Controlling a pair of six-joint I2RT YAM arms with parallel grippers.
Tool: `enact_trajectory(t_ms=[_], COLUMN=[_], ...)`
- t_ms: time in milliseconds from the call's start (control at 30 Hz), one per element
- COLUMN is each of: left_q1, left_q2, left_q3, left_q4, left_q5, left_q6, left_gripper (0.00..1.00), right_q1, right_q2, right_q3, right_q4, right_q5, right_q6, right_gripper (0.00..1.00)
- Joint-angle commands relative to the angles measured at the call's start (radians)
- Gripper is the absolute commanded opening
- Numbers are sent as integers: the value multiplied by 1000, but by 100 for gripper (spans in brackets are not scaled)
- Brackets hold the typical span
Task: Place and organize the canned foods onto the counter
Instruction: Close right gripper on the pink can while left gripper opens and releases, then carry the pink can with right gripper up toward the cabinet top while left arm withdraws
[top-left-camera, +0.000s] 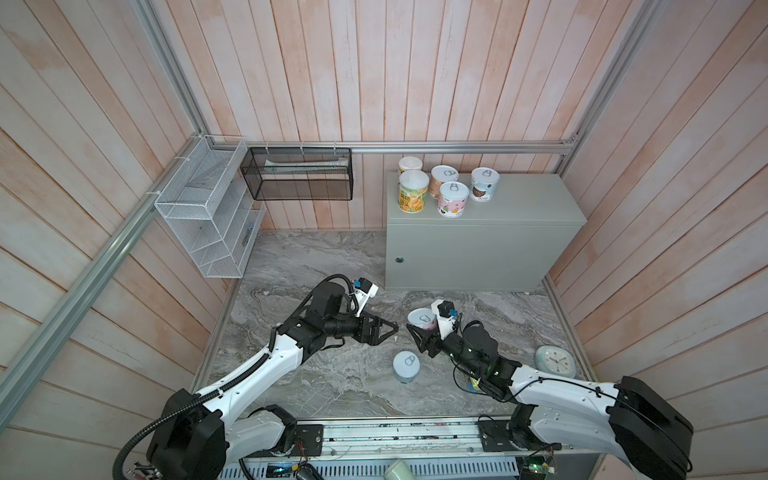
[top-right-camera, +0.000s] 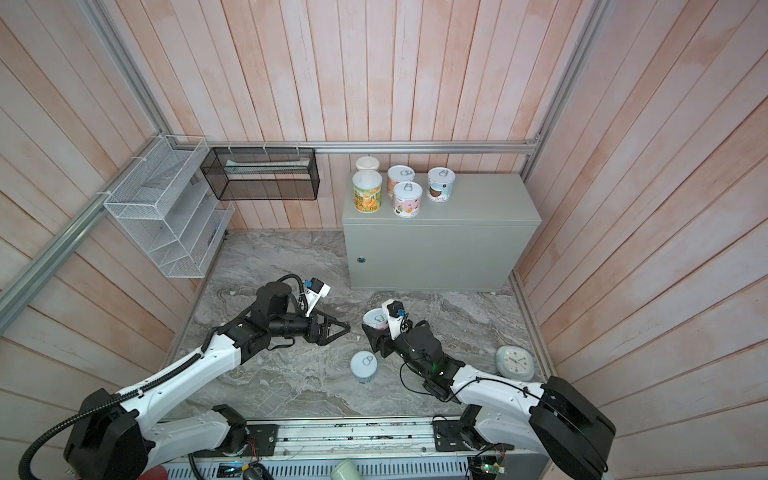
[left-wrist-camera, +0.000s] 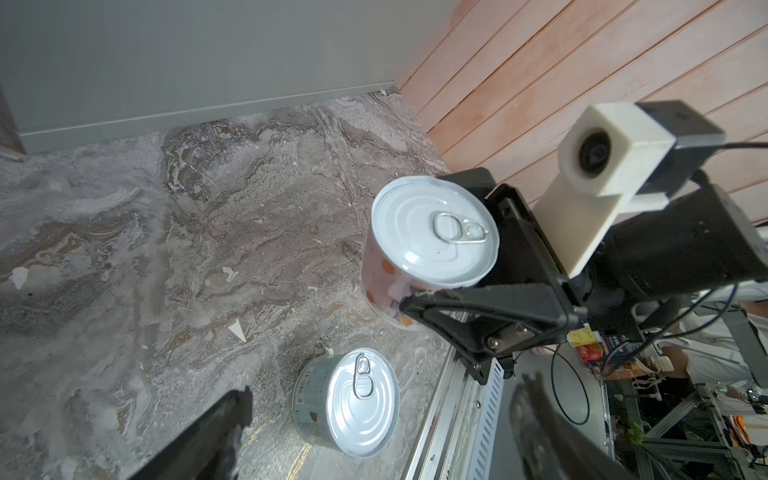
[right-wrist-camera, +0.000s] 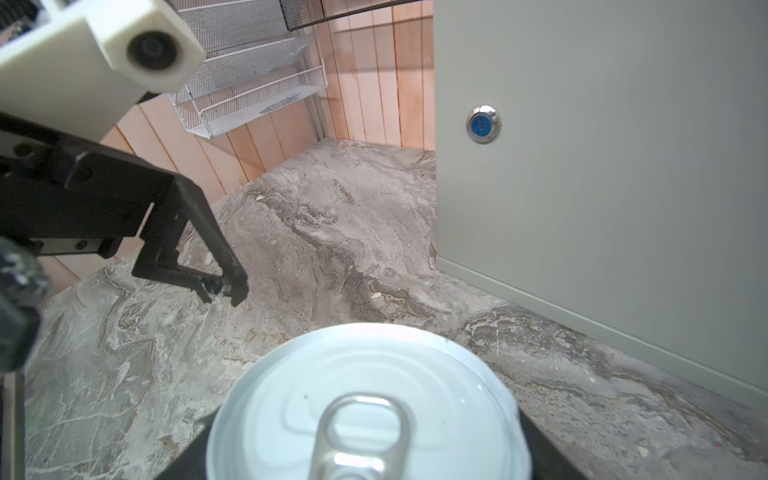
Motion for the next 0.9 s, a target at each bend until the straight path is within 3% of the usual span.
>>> enact_trajectory(t_ms=[0, 267, 567, 867], left_q1=[4, -52, -179, -222], left_q2=[-53, -84, -16, 8], left_q3=[-42, -101, -99, -122], left_q4=[121, 233, 295, 376], left_q5=[41, 31, -16, -88], left_q6=[-5, -10, 85, 148], left_gripper=[100, 100, 100, 100], right_q1=[-6, -12, -19, -24], right_q2=[-49, -139, -281, -405], right_q3=[-6, -8, -10, -1], right_q4=[21, -56, -181, -312], right_q5=[79, 100, 131, 184], right_q6=[26, 35, 63, 100], right_gripper=[57, 57, 58, 60])
